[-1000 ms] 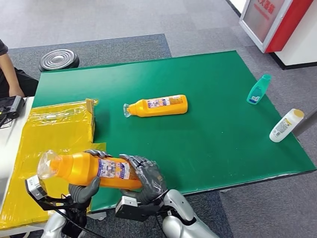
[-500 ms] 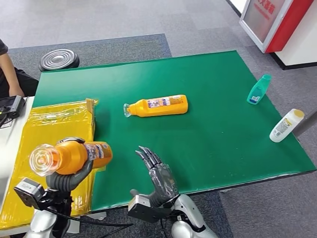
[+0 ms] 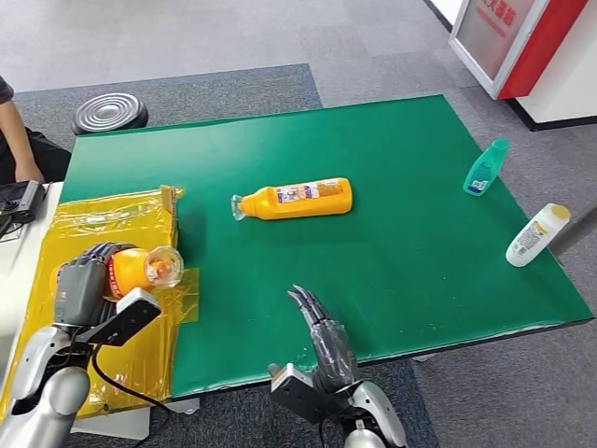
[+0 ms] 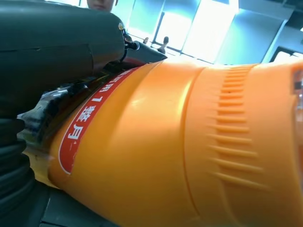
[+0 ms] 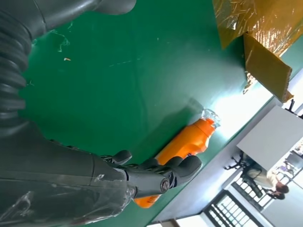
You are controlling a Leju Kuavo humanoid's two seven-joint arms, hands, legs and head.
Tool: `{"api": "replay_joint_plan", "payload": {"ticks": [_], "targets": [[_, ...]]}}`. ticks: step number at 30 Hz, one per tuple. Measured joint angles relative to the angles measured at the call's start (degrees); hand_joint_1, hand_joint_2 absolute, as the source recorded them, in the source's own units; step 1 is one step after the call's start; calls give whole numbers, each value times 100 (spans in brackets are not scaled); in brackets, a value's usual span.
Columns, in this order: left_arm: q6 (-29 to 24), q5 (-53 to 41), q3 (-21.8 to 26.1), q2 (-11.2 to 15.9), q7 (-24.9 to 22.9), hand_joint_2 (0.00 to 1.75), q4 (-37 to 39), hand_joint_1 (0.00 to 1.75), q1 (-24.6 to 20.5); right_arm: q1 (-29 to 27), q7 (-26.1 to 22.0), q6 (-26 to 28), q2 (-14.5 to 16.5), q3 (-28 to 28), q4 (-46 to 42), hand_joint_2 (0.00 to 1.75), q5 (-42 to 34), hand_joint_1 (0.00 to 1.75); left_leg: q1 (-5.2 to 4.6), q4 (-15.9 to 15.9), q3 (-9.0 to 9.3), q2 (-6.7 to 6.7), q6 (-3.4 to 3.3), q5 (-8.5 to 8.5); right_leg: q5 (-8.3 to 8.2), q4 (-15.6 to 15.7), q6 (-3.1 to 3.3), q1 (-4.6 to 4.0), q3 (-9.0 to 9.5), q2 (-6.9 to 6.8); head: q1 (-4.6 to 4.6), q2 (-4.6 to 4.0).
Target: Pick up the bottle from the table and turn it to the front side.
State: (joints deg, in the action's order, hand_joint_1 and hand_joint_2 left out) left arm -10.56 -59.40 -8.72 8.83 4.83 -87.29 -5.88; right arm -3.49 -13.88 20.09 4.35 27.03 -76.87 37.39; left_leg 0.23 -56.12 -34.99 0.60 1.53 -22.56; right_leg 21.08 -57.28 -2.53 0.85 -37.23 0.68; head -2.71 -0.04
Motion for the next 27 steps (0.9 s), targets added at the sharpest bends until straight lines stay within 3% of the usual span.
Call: {"api": "replay_joint_plan", "payload": {"ticks": [5, 10, 20, 25, 27], "targets": [[131, -864, -290, 205, -438, 175, 562, 175, -406, -25, 6, -176, 0, -67, 0, 175, -169, 0, -1, 0, -3, 0, -3, 3, -3, 0, -1, 1, -2, 0, -1, 0], [390, -1189, -658, 333, -481, 175, 1160, 175, -820, -24, -53, -266, 0, -75, 44, 175, -259, 0, 0, 0, -4, 0, 0, 5, -4, 0, 0, 0, -4, 0, -1, -1], [1376, -874, -1414, 489, -537, 175, 2248, 175, -1398, 45, -96, -334, 2, -80, 215, 175, -447, 0, 0, 0, -7, 0, 1, 6, -4, 0, 1, 0, -5, 0, -2, -1], [1686, -778, -1705, 686, -853, 175, 2546, 168, -1634, 55, -122, -327, 2, -81, 325, 175, -520, 0, 3, 0, -5, -1, 6, 6, -7, -1, 6, -3, -4, 1, -1, 0], [1720, -774, -1782, 734, -952, 175, 2630, 80, -1686, 62, -123, -326, 2, -82, 362, 175, -539, 0, 6, 0, -5, -1, 7, 8, -8, -1, 7, -6, -3, 1, -2, 0]]}}
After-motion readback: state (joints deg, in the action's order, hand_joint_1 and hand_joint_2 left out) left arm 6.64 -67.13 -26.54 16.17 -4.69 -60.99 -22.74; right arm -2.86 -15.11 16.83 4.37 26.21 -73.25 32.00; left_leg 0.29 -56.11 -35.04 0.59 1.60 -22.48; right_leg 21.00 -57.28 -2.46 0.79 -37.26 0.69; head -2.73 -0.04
